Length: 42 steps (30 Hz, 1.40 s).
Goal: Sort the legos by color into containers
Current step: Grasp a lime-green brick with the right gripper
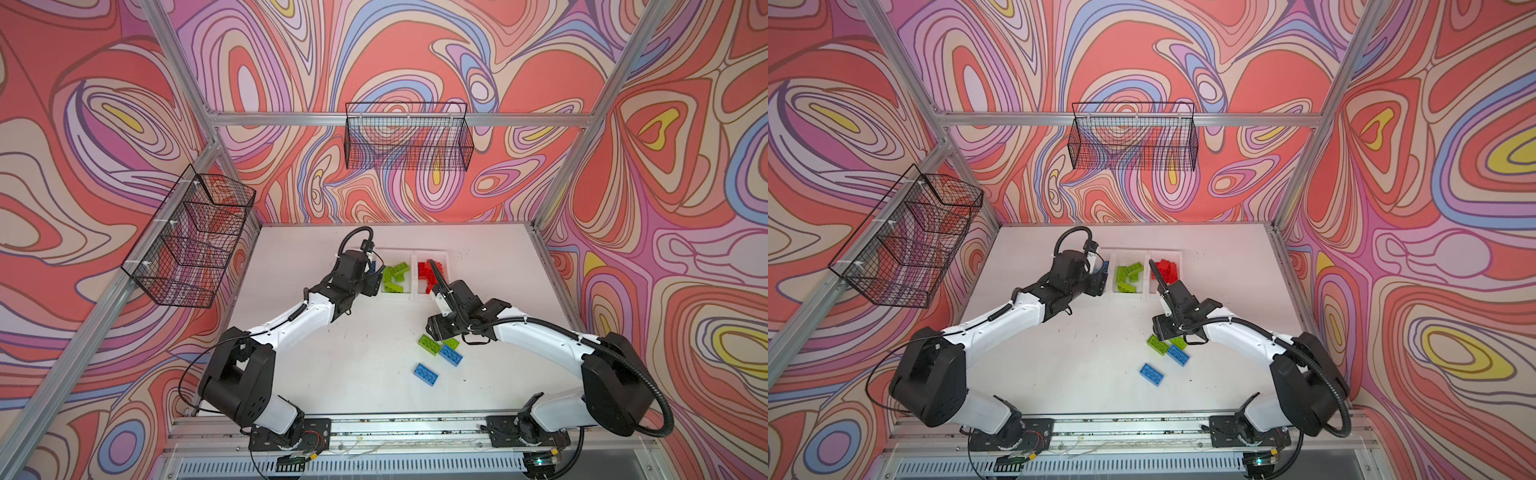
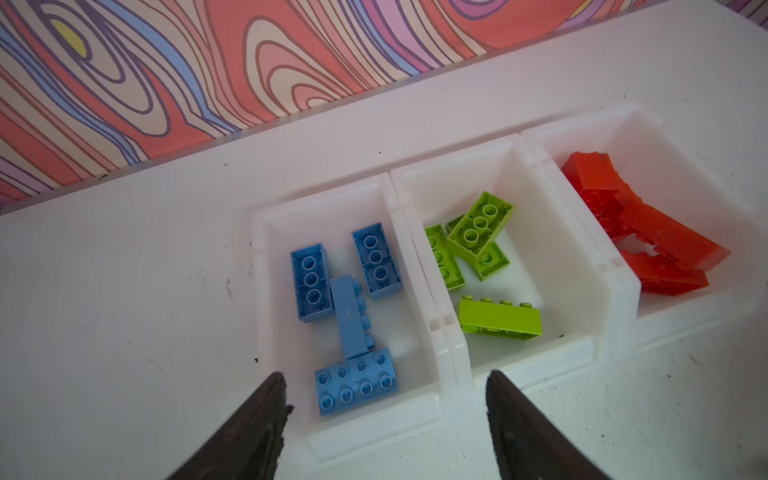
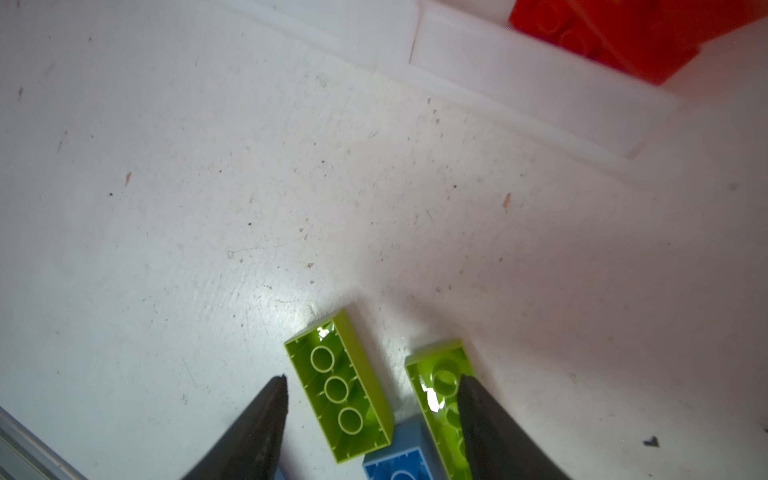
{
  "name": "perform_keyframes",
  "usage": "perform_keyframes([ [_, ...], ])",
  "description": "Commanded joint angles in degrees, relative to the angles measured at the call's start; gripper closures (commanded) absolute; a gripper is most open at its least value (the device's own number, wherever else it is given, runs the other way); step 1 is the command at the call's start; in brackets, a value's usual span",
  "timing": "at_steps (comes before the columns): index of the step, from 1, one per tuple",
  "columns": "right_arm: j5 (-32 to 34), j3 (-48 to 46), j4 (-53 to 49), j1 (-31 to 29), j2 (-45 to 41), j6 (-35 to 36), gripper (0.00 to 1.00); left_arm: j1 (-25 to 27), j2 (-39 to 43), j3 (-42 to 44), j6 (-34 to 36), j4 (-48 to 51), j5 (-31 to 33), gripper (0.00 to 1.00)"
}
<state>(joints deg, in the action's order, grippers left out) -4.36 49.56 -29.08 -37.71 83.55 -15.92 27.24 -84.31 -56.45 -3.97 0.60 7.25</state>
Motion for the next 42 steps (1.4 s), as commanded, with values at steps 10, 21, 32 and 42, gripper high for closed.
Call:
perform_keyframes([
  [10,3.98,0.96,-2.29,-5.33,5.45,0.44,0.3,0.17,5.47,4.94,-2.8,-1.2,-0.48,0.23],
  [21,9.71,5.13,-4.71,-10.27,10.68,1.51,0.32,-0.19,5.19,5.41,-2.98,-1.68,-1.01,0.23],
  [32,13.58,6.16,-4.58,-11.91,13.73,0.15,0.52,-1.38,6.07,7.49,-3.59,-2.14,-1.36,0.23],
  [42,14.32,11.08,-4.05,-11.62,7.68,-0.8,0.72,-1.55,8.55,8.51,-2.63,0.09,-0.13,0.24],
])
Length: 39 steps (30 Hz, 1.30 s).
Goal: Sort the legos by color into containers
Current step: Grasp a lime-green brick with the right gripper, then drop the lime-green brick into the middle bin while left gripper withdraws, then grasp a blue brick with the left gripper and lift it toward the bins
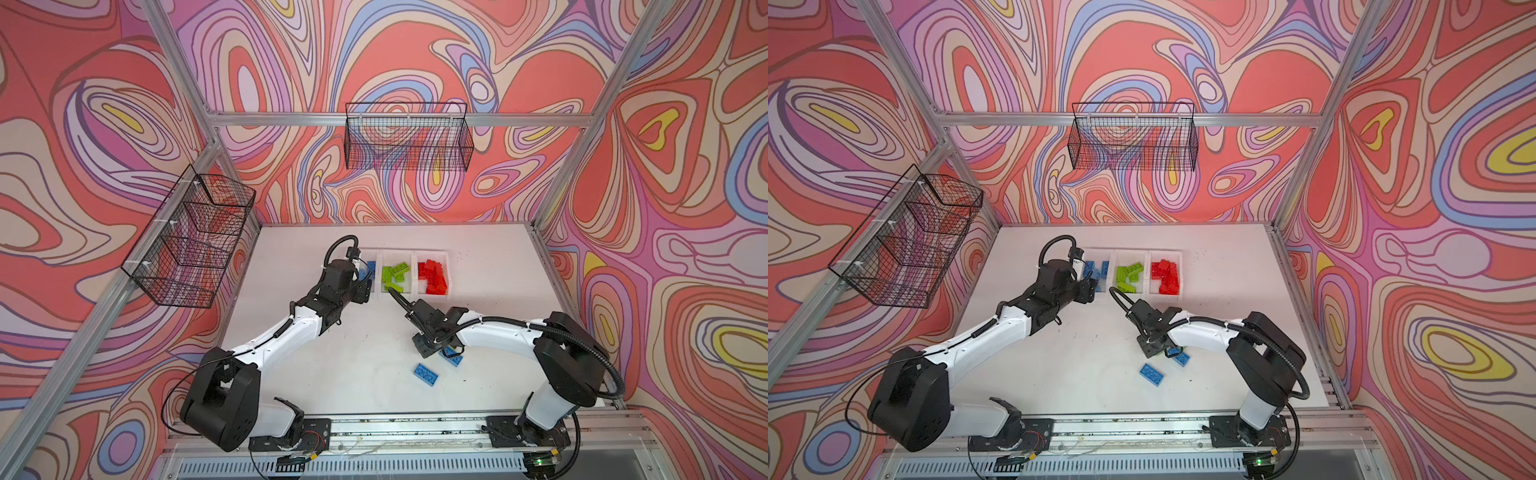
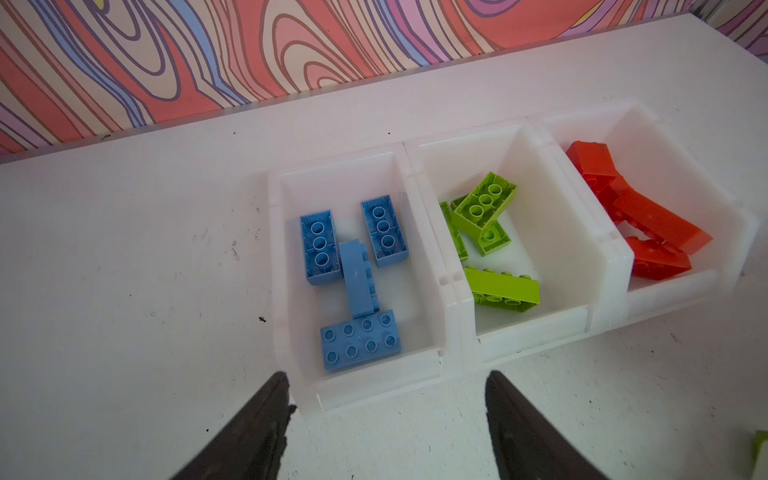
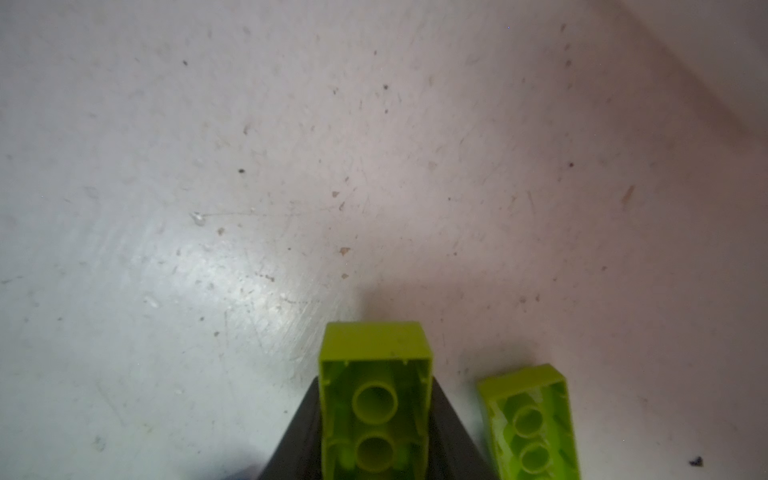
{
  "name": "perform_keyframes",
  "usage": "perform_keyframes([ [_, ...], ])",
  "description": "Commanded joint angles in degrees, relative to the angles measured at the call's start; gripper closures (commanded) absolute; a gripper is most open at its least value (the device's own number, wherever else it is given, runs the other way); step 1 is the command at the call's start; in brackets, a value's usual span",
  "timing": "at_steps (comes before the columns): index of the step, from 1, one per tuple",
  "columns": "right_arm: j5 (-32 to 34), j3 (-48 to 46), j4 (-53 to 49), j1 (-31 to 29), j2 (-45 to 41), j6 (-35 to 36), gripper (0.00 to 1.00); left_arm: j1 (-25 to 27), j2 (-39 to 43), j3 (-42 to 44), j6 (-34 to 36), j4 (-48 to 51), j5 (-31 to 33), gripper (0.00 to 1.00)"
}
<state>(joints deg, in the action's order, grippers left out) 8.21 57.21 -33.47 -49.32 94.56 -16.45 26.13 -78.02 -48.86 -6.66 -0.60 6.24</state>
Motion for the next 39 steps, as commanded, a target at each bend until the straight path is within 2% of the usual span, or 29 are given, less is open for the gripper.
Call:
perform_keyframes([
  [1,1.87,4.53,0.46,0.29,-3.59,-0.04,0.72,-0.38,2.87,1.18,0.15,1.55,0.71,0.24],
  [5,1.14,11.56,2.09,3.22,-2.19,0.63,0.72,-0.39,5.59,2.33,0.24,2.95,-1.04,0.24],
  [8,0.33,17.5,3.23,5.33,0.93,0.3,0.72,-0.42,8.11,3.35,0.64,5.25,-0.07,0.24],
  [12,-3.74,23.41,6.2,9.51,7.29,-0.82,0.72,-0.21,13.61,6.23,2.67,6.3,-0.59,0.24],
  [18,-6.23,31.28,8.86,13.42,17.64,0.18,0.7,1.75,21.29,8.78,7.91,9.04,-4.18,0.24],
  [22,-6.36,36.17,8.84,13.81,22.56,1.77,0.65,3.5,23.3,8.34,11.5,13.55,-5.1,0.24],
  [24,-6.45,37.98,8.69,14.11,24.2,1.78,0.58,4.45,23.3,8.02,12.81,14.97,-5.44,0.24],
  [25,-6.48,38.77,8.44,14.25,24.68,1.64,0.52,4.87,23.13,7.86,13.39,15.27,-5.67,0.24],
  [29,-5.67,37.41,9.59,14.77,22.83,1.42,0.38,8.07,21.58,7.25,16.07,17.12,-6.72,0.23],
  [33,-4.57,32.87,11.35,16.37,18.08,0.85,0.37,11.93,18.07,6.4,21.53,17.43,-10.05,0.23],
  [39,-2.39,22.88,13.42,20.4,7.53,0.1,0.37,18.94,8.33,1.25,31.27,19.39,-13.8,0.21],
])
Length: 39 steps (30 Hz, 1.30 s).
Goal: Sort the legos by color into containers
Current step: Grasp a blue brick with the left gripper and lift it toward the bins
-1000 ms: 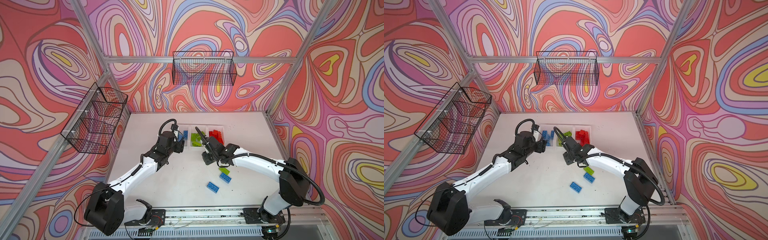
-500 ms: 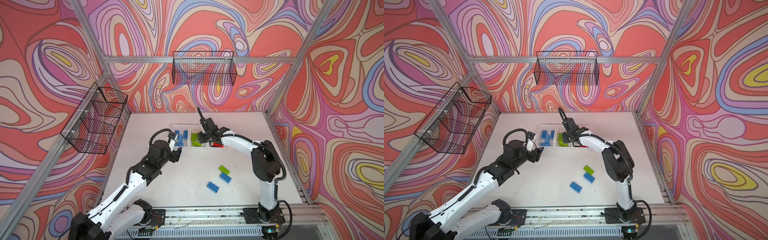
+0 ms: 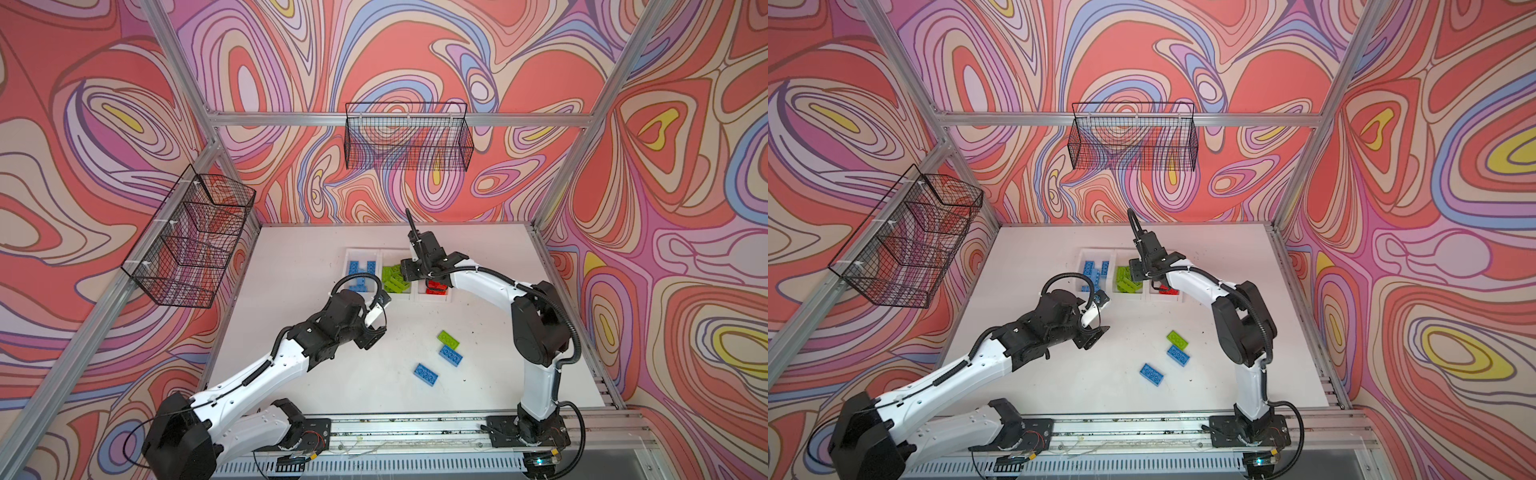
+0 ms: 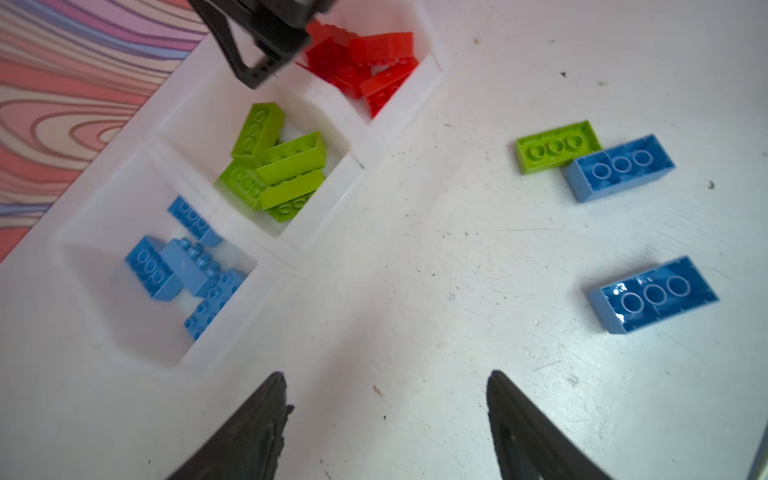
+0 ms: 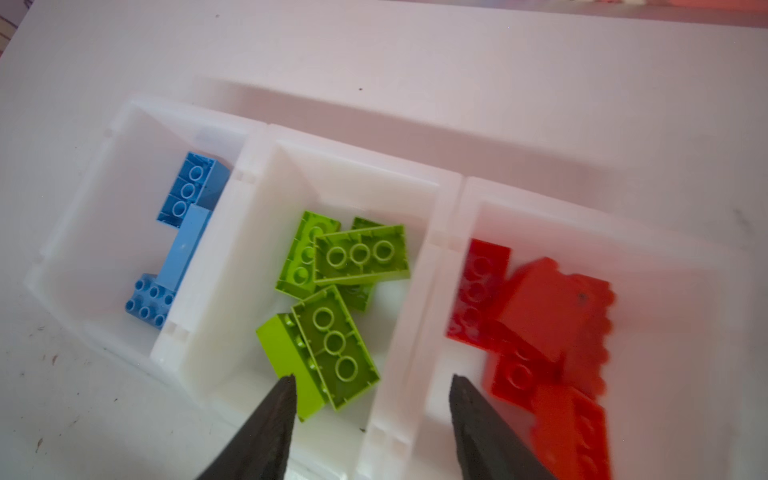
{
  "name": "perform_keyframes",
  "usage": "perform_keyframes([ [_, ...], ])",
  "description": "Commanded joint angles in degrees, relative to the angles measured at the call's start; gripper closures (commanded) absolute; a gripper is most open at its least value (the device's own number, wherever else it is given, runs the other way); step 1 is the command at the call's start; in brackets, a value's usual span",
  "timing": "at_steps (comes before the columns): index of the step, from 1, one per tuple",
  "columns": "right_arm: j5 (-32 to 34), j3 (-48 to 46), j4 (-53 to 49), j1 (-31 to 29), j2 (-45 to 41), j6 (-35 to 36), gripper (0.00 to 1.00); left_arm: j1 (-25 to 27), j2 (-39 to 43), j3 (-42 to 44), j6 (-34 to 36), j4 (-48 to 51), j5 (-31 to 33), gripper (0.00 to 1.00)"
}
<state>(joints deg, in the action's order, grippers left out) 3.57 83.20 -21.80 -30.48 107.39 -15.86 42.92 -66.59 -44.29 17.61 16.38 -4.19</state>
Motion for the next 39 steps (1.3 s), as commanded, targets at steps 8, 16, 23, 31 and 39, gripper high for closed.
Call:
perform_keyframes([
  [8,3.63,-16.97,2.28,6.93,-18.71,-1.94,0.35,13.42,-16.1,-9.22,18.47,4.33,-4.8,0.19],
  [16,3.85,-23.54,1.77,9.2,-24.27,-2.52,0.34,19.26,-25.42,-13.67,24.07,6.99,-10.75,0.19],
  [23,3.9,-24.05,1.31,10.13,-25.44,-2.16,0.34,20.45,-29.83,-14.76,25.81,8.32,-12.22,0.21],
  [31,4.07,-24.64,0.96,10.31,-25.88,-2.4,0.35,20.45,-34.98,-15.95,26.47,5.49,-9.61,0.26],
  [39,4.69,-26.24,-0.22,10.88,-26.82,-2.4,0.35,20.53,-35.74,-15.72,26.08,4.62,-9.46,0.43],
])
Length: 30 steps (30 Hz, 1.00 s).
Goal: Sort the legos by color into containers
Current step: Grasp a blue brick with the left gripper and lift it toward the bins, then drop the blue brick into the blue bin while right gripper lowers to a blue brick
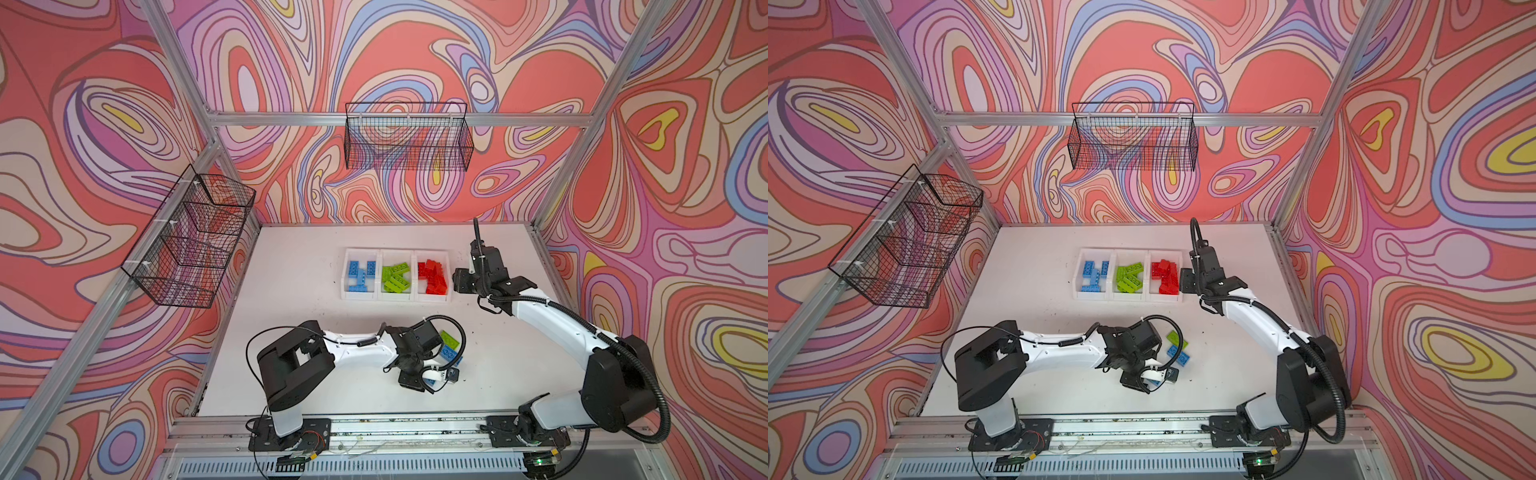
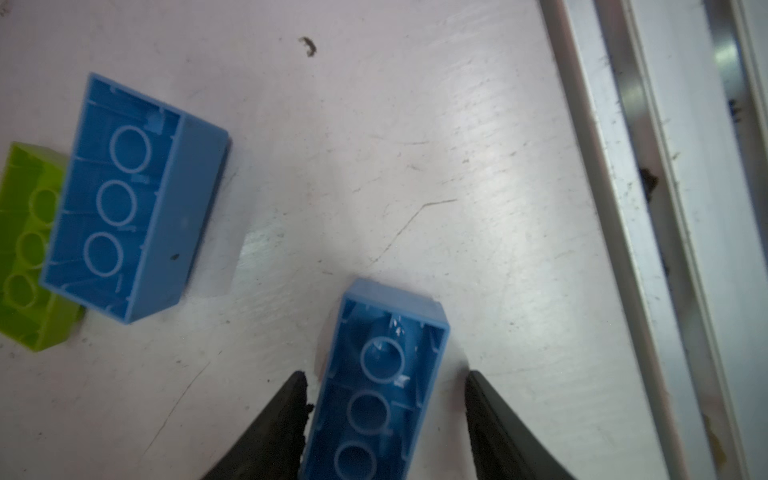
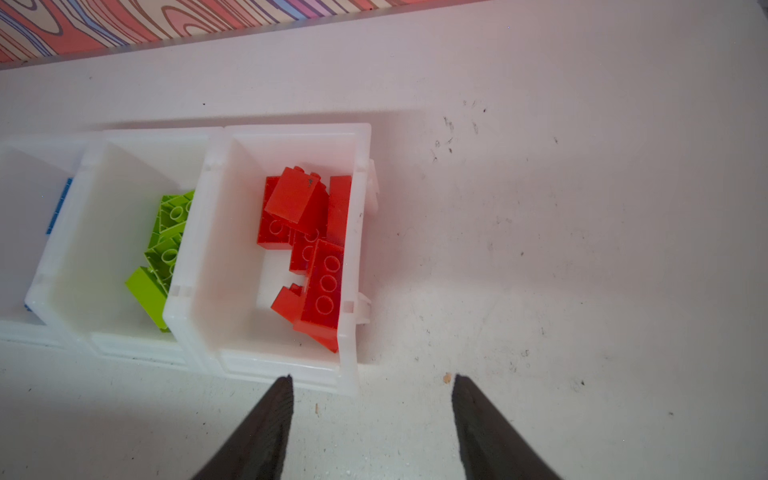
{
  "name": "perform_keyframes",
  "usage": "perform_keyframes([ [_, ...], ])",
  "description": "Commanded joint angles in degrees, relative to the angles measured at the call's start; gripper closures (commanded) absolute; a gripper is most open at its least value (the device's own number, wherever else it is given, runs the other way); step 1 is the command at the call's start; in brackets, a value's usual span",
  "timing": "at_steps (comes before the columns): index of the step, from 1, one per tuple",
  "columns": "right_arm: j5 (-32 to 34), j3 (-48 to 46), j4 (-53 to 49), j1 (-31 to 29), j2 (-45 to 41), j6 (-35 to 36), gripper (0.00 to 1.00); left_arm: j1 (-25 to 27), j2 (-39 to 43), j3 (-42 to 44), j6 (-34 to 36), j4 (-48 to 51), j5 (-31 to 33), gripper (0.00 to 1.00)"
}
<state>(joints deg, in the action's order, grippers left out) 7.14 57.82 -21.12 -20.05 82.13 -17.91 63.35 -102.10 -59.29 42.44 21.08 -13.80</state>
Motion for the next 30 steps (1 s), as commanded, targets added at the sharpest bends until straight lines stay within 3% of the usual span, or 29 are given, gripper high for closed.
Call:
perform_keyframes([
  [1,1.08,-0.95,-0.93,0.53,-1.54,-0.37,0.35,0.1,-0.13,-0.59,1.16,0.01,0.39,0.47],
  [4,1.04,-1.31,-0.94,0.55,-1.47,-0.43,0.35,0.05,1.13,0.4,0.52,-0.83,1.77,0.64],
  [9,0.69,-1.96,-1.2,0.54,-1.21,-0.78,0.35,-0.35,6.33,3.56,-5.4,-5.66,5.83,0.7],
  [13,-1.61,-3.17,-0.6,0.54,-1.11,-1.95,0.36,-4.92,8.9,1.03,-14.6,-2.87,3.91,0.74],
  [16,-4.57,-4.37,0.45,0.54,-0.99,-3.37,0.37,-10.03,13.11,2.79,-21.33,-6.6,4.35,0.74],
  [20,-7.36,-6.57,1.43,0.54,-1.31,-4.57,0.36,-23.41,20.53,8.36,-34.83,-16.9,-2.5,0.73],
  [22,-10.52,-8.05,2.88,0.54,-1.51,-5.69,0.36,-29.18,21.85,9.85,-39.71,-19.93,-1.34,0.72],
  [26,-13.64,-11.5,5.04,0.28,-2.54,-7.65,0.36,-37.75,16.85,1.3,-48.95,-13.06,2.36,0.71],
  [30,-13.99,-13.53,4.83,0.19,-4.0,-8.15,0.36,-41.84,10.24,-5.56,-55.96,-9.83,5.57,0.67],
])
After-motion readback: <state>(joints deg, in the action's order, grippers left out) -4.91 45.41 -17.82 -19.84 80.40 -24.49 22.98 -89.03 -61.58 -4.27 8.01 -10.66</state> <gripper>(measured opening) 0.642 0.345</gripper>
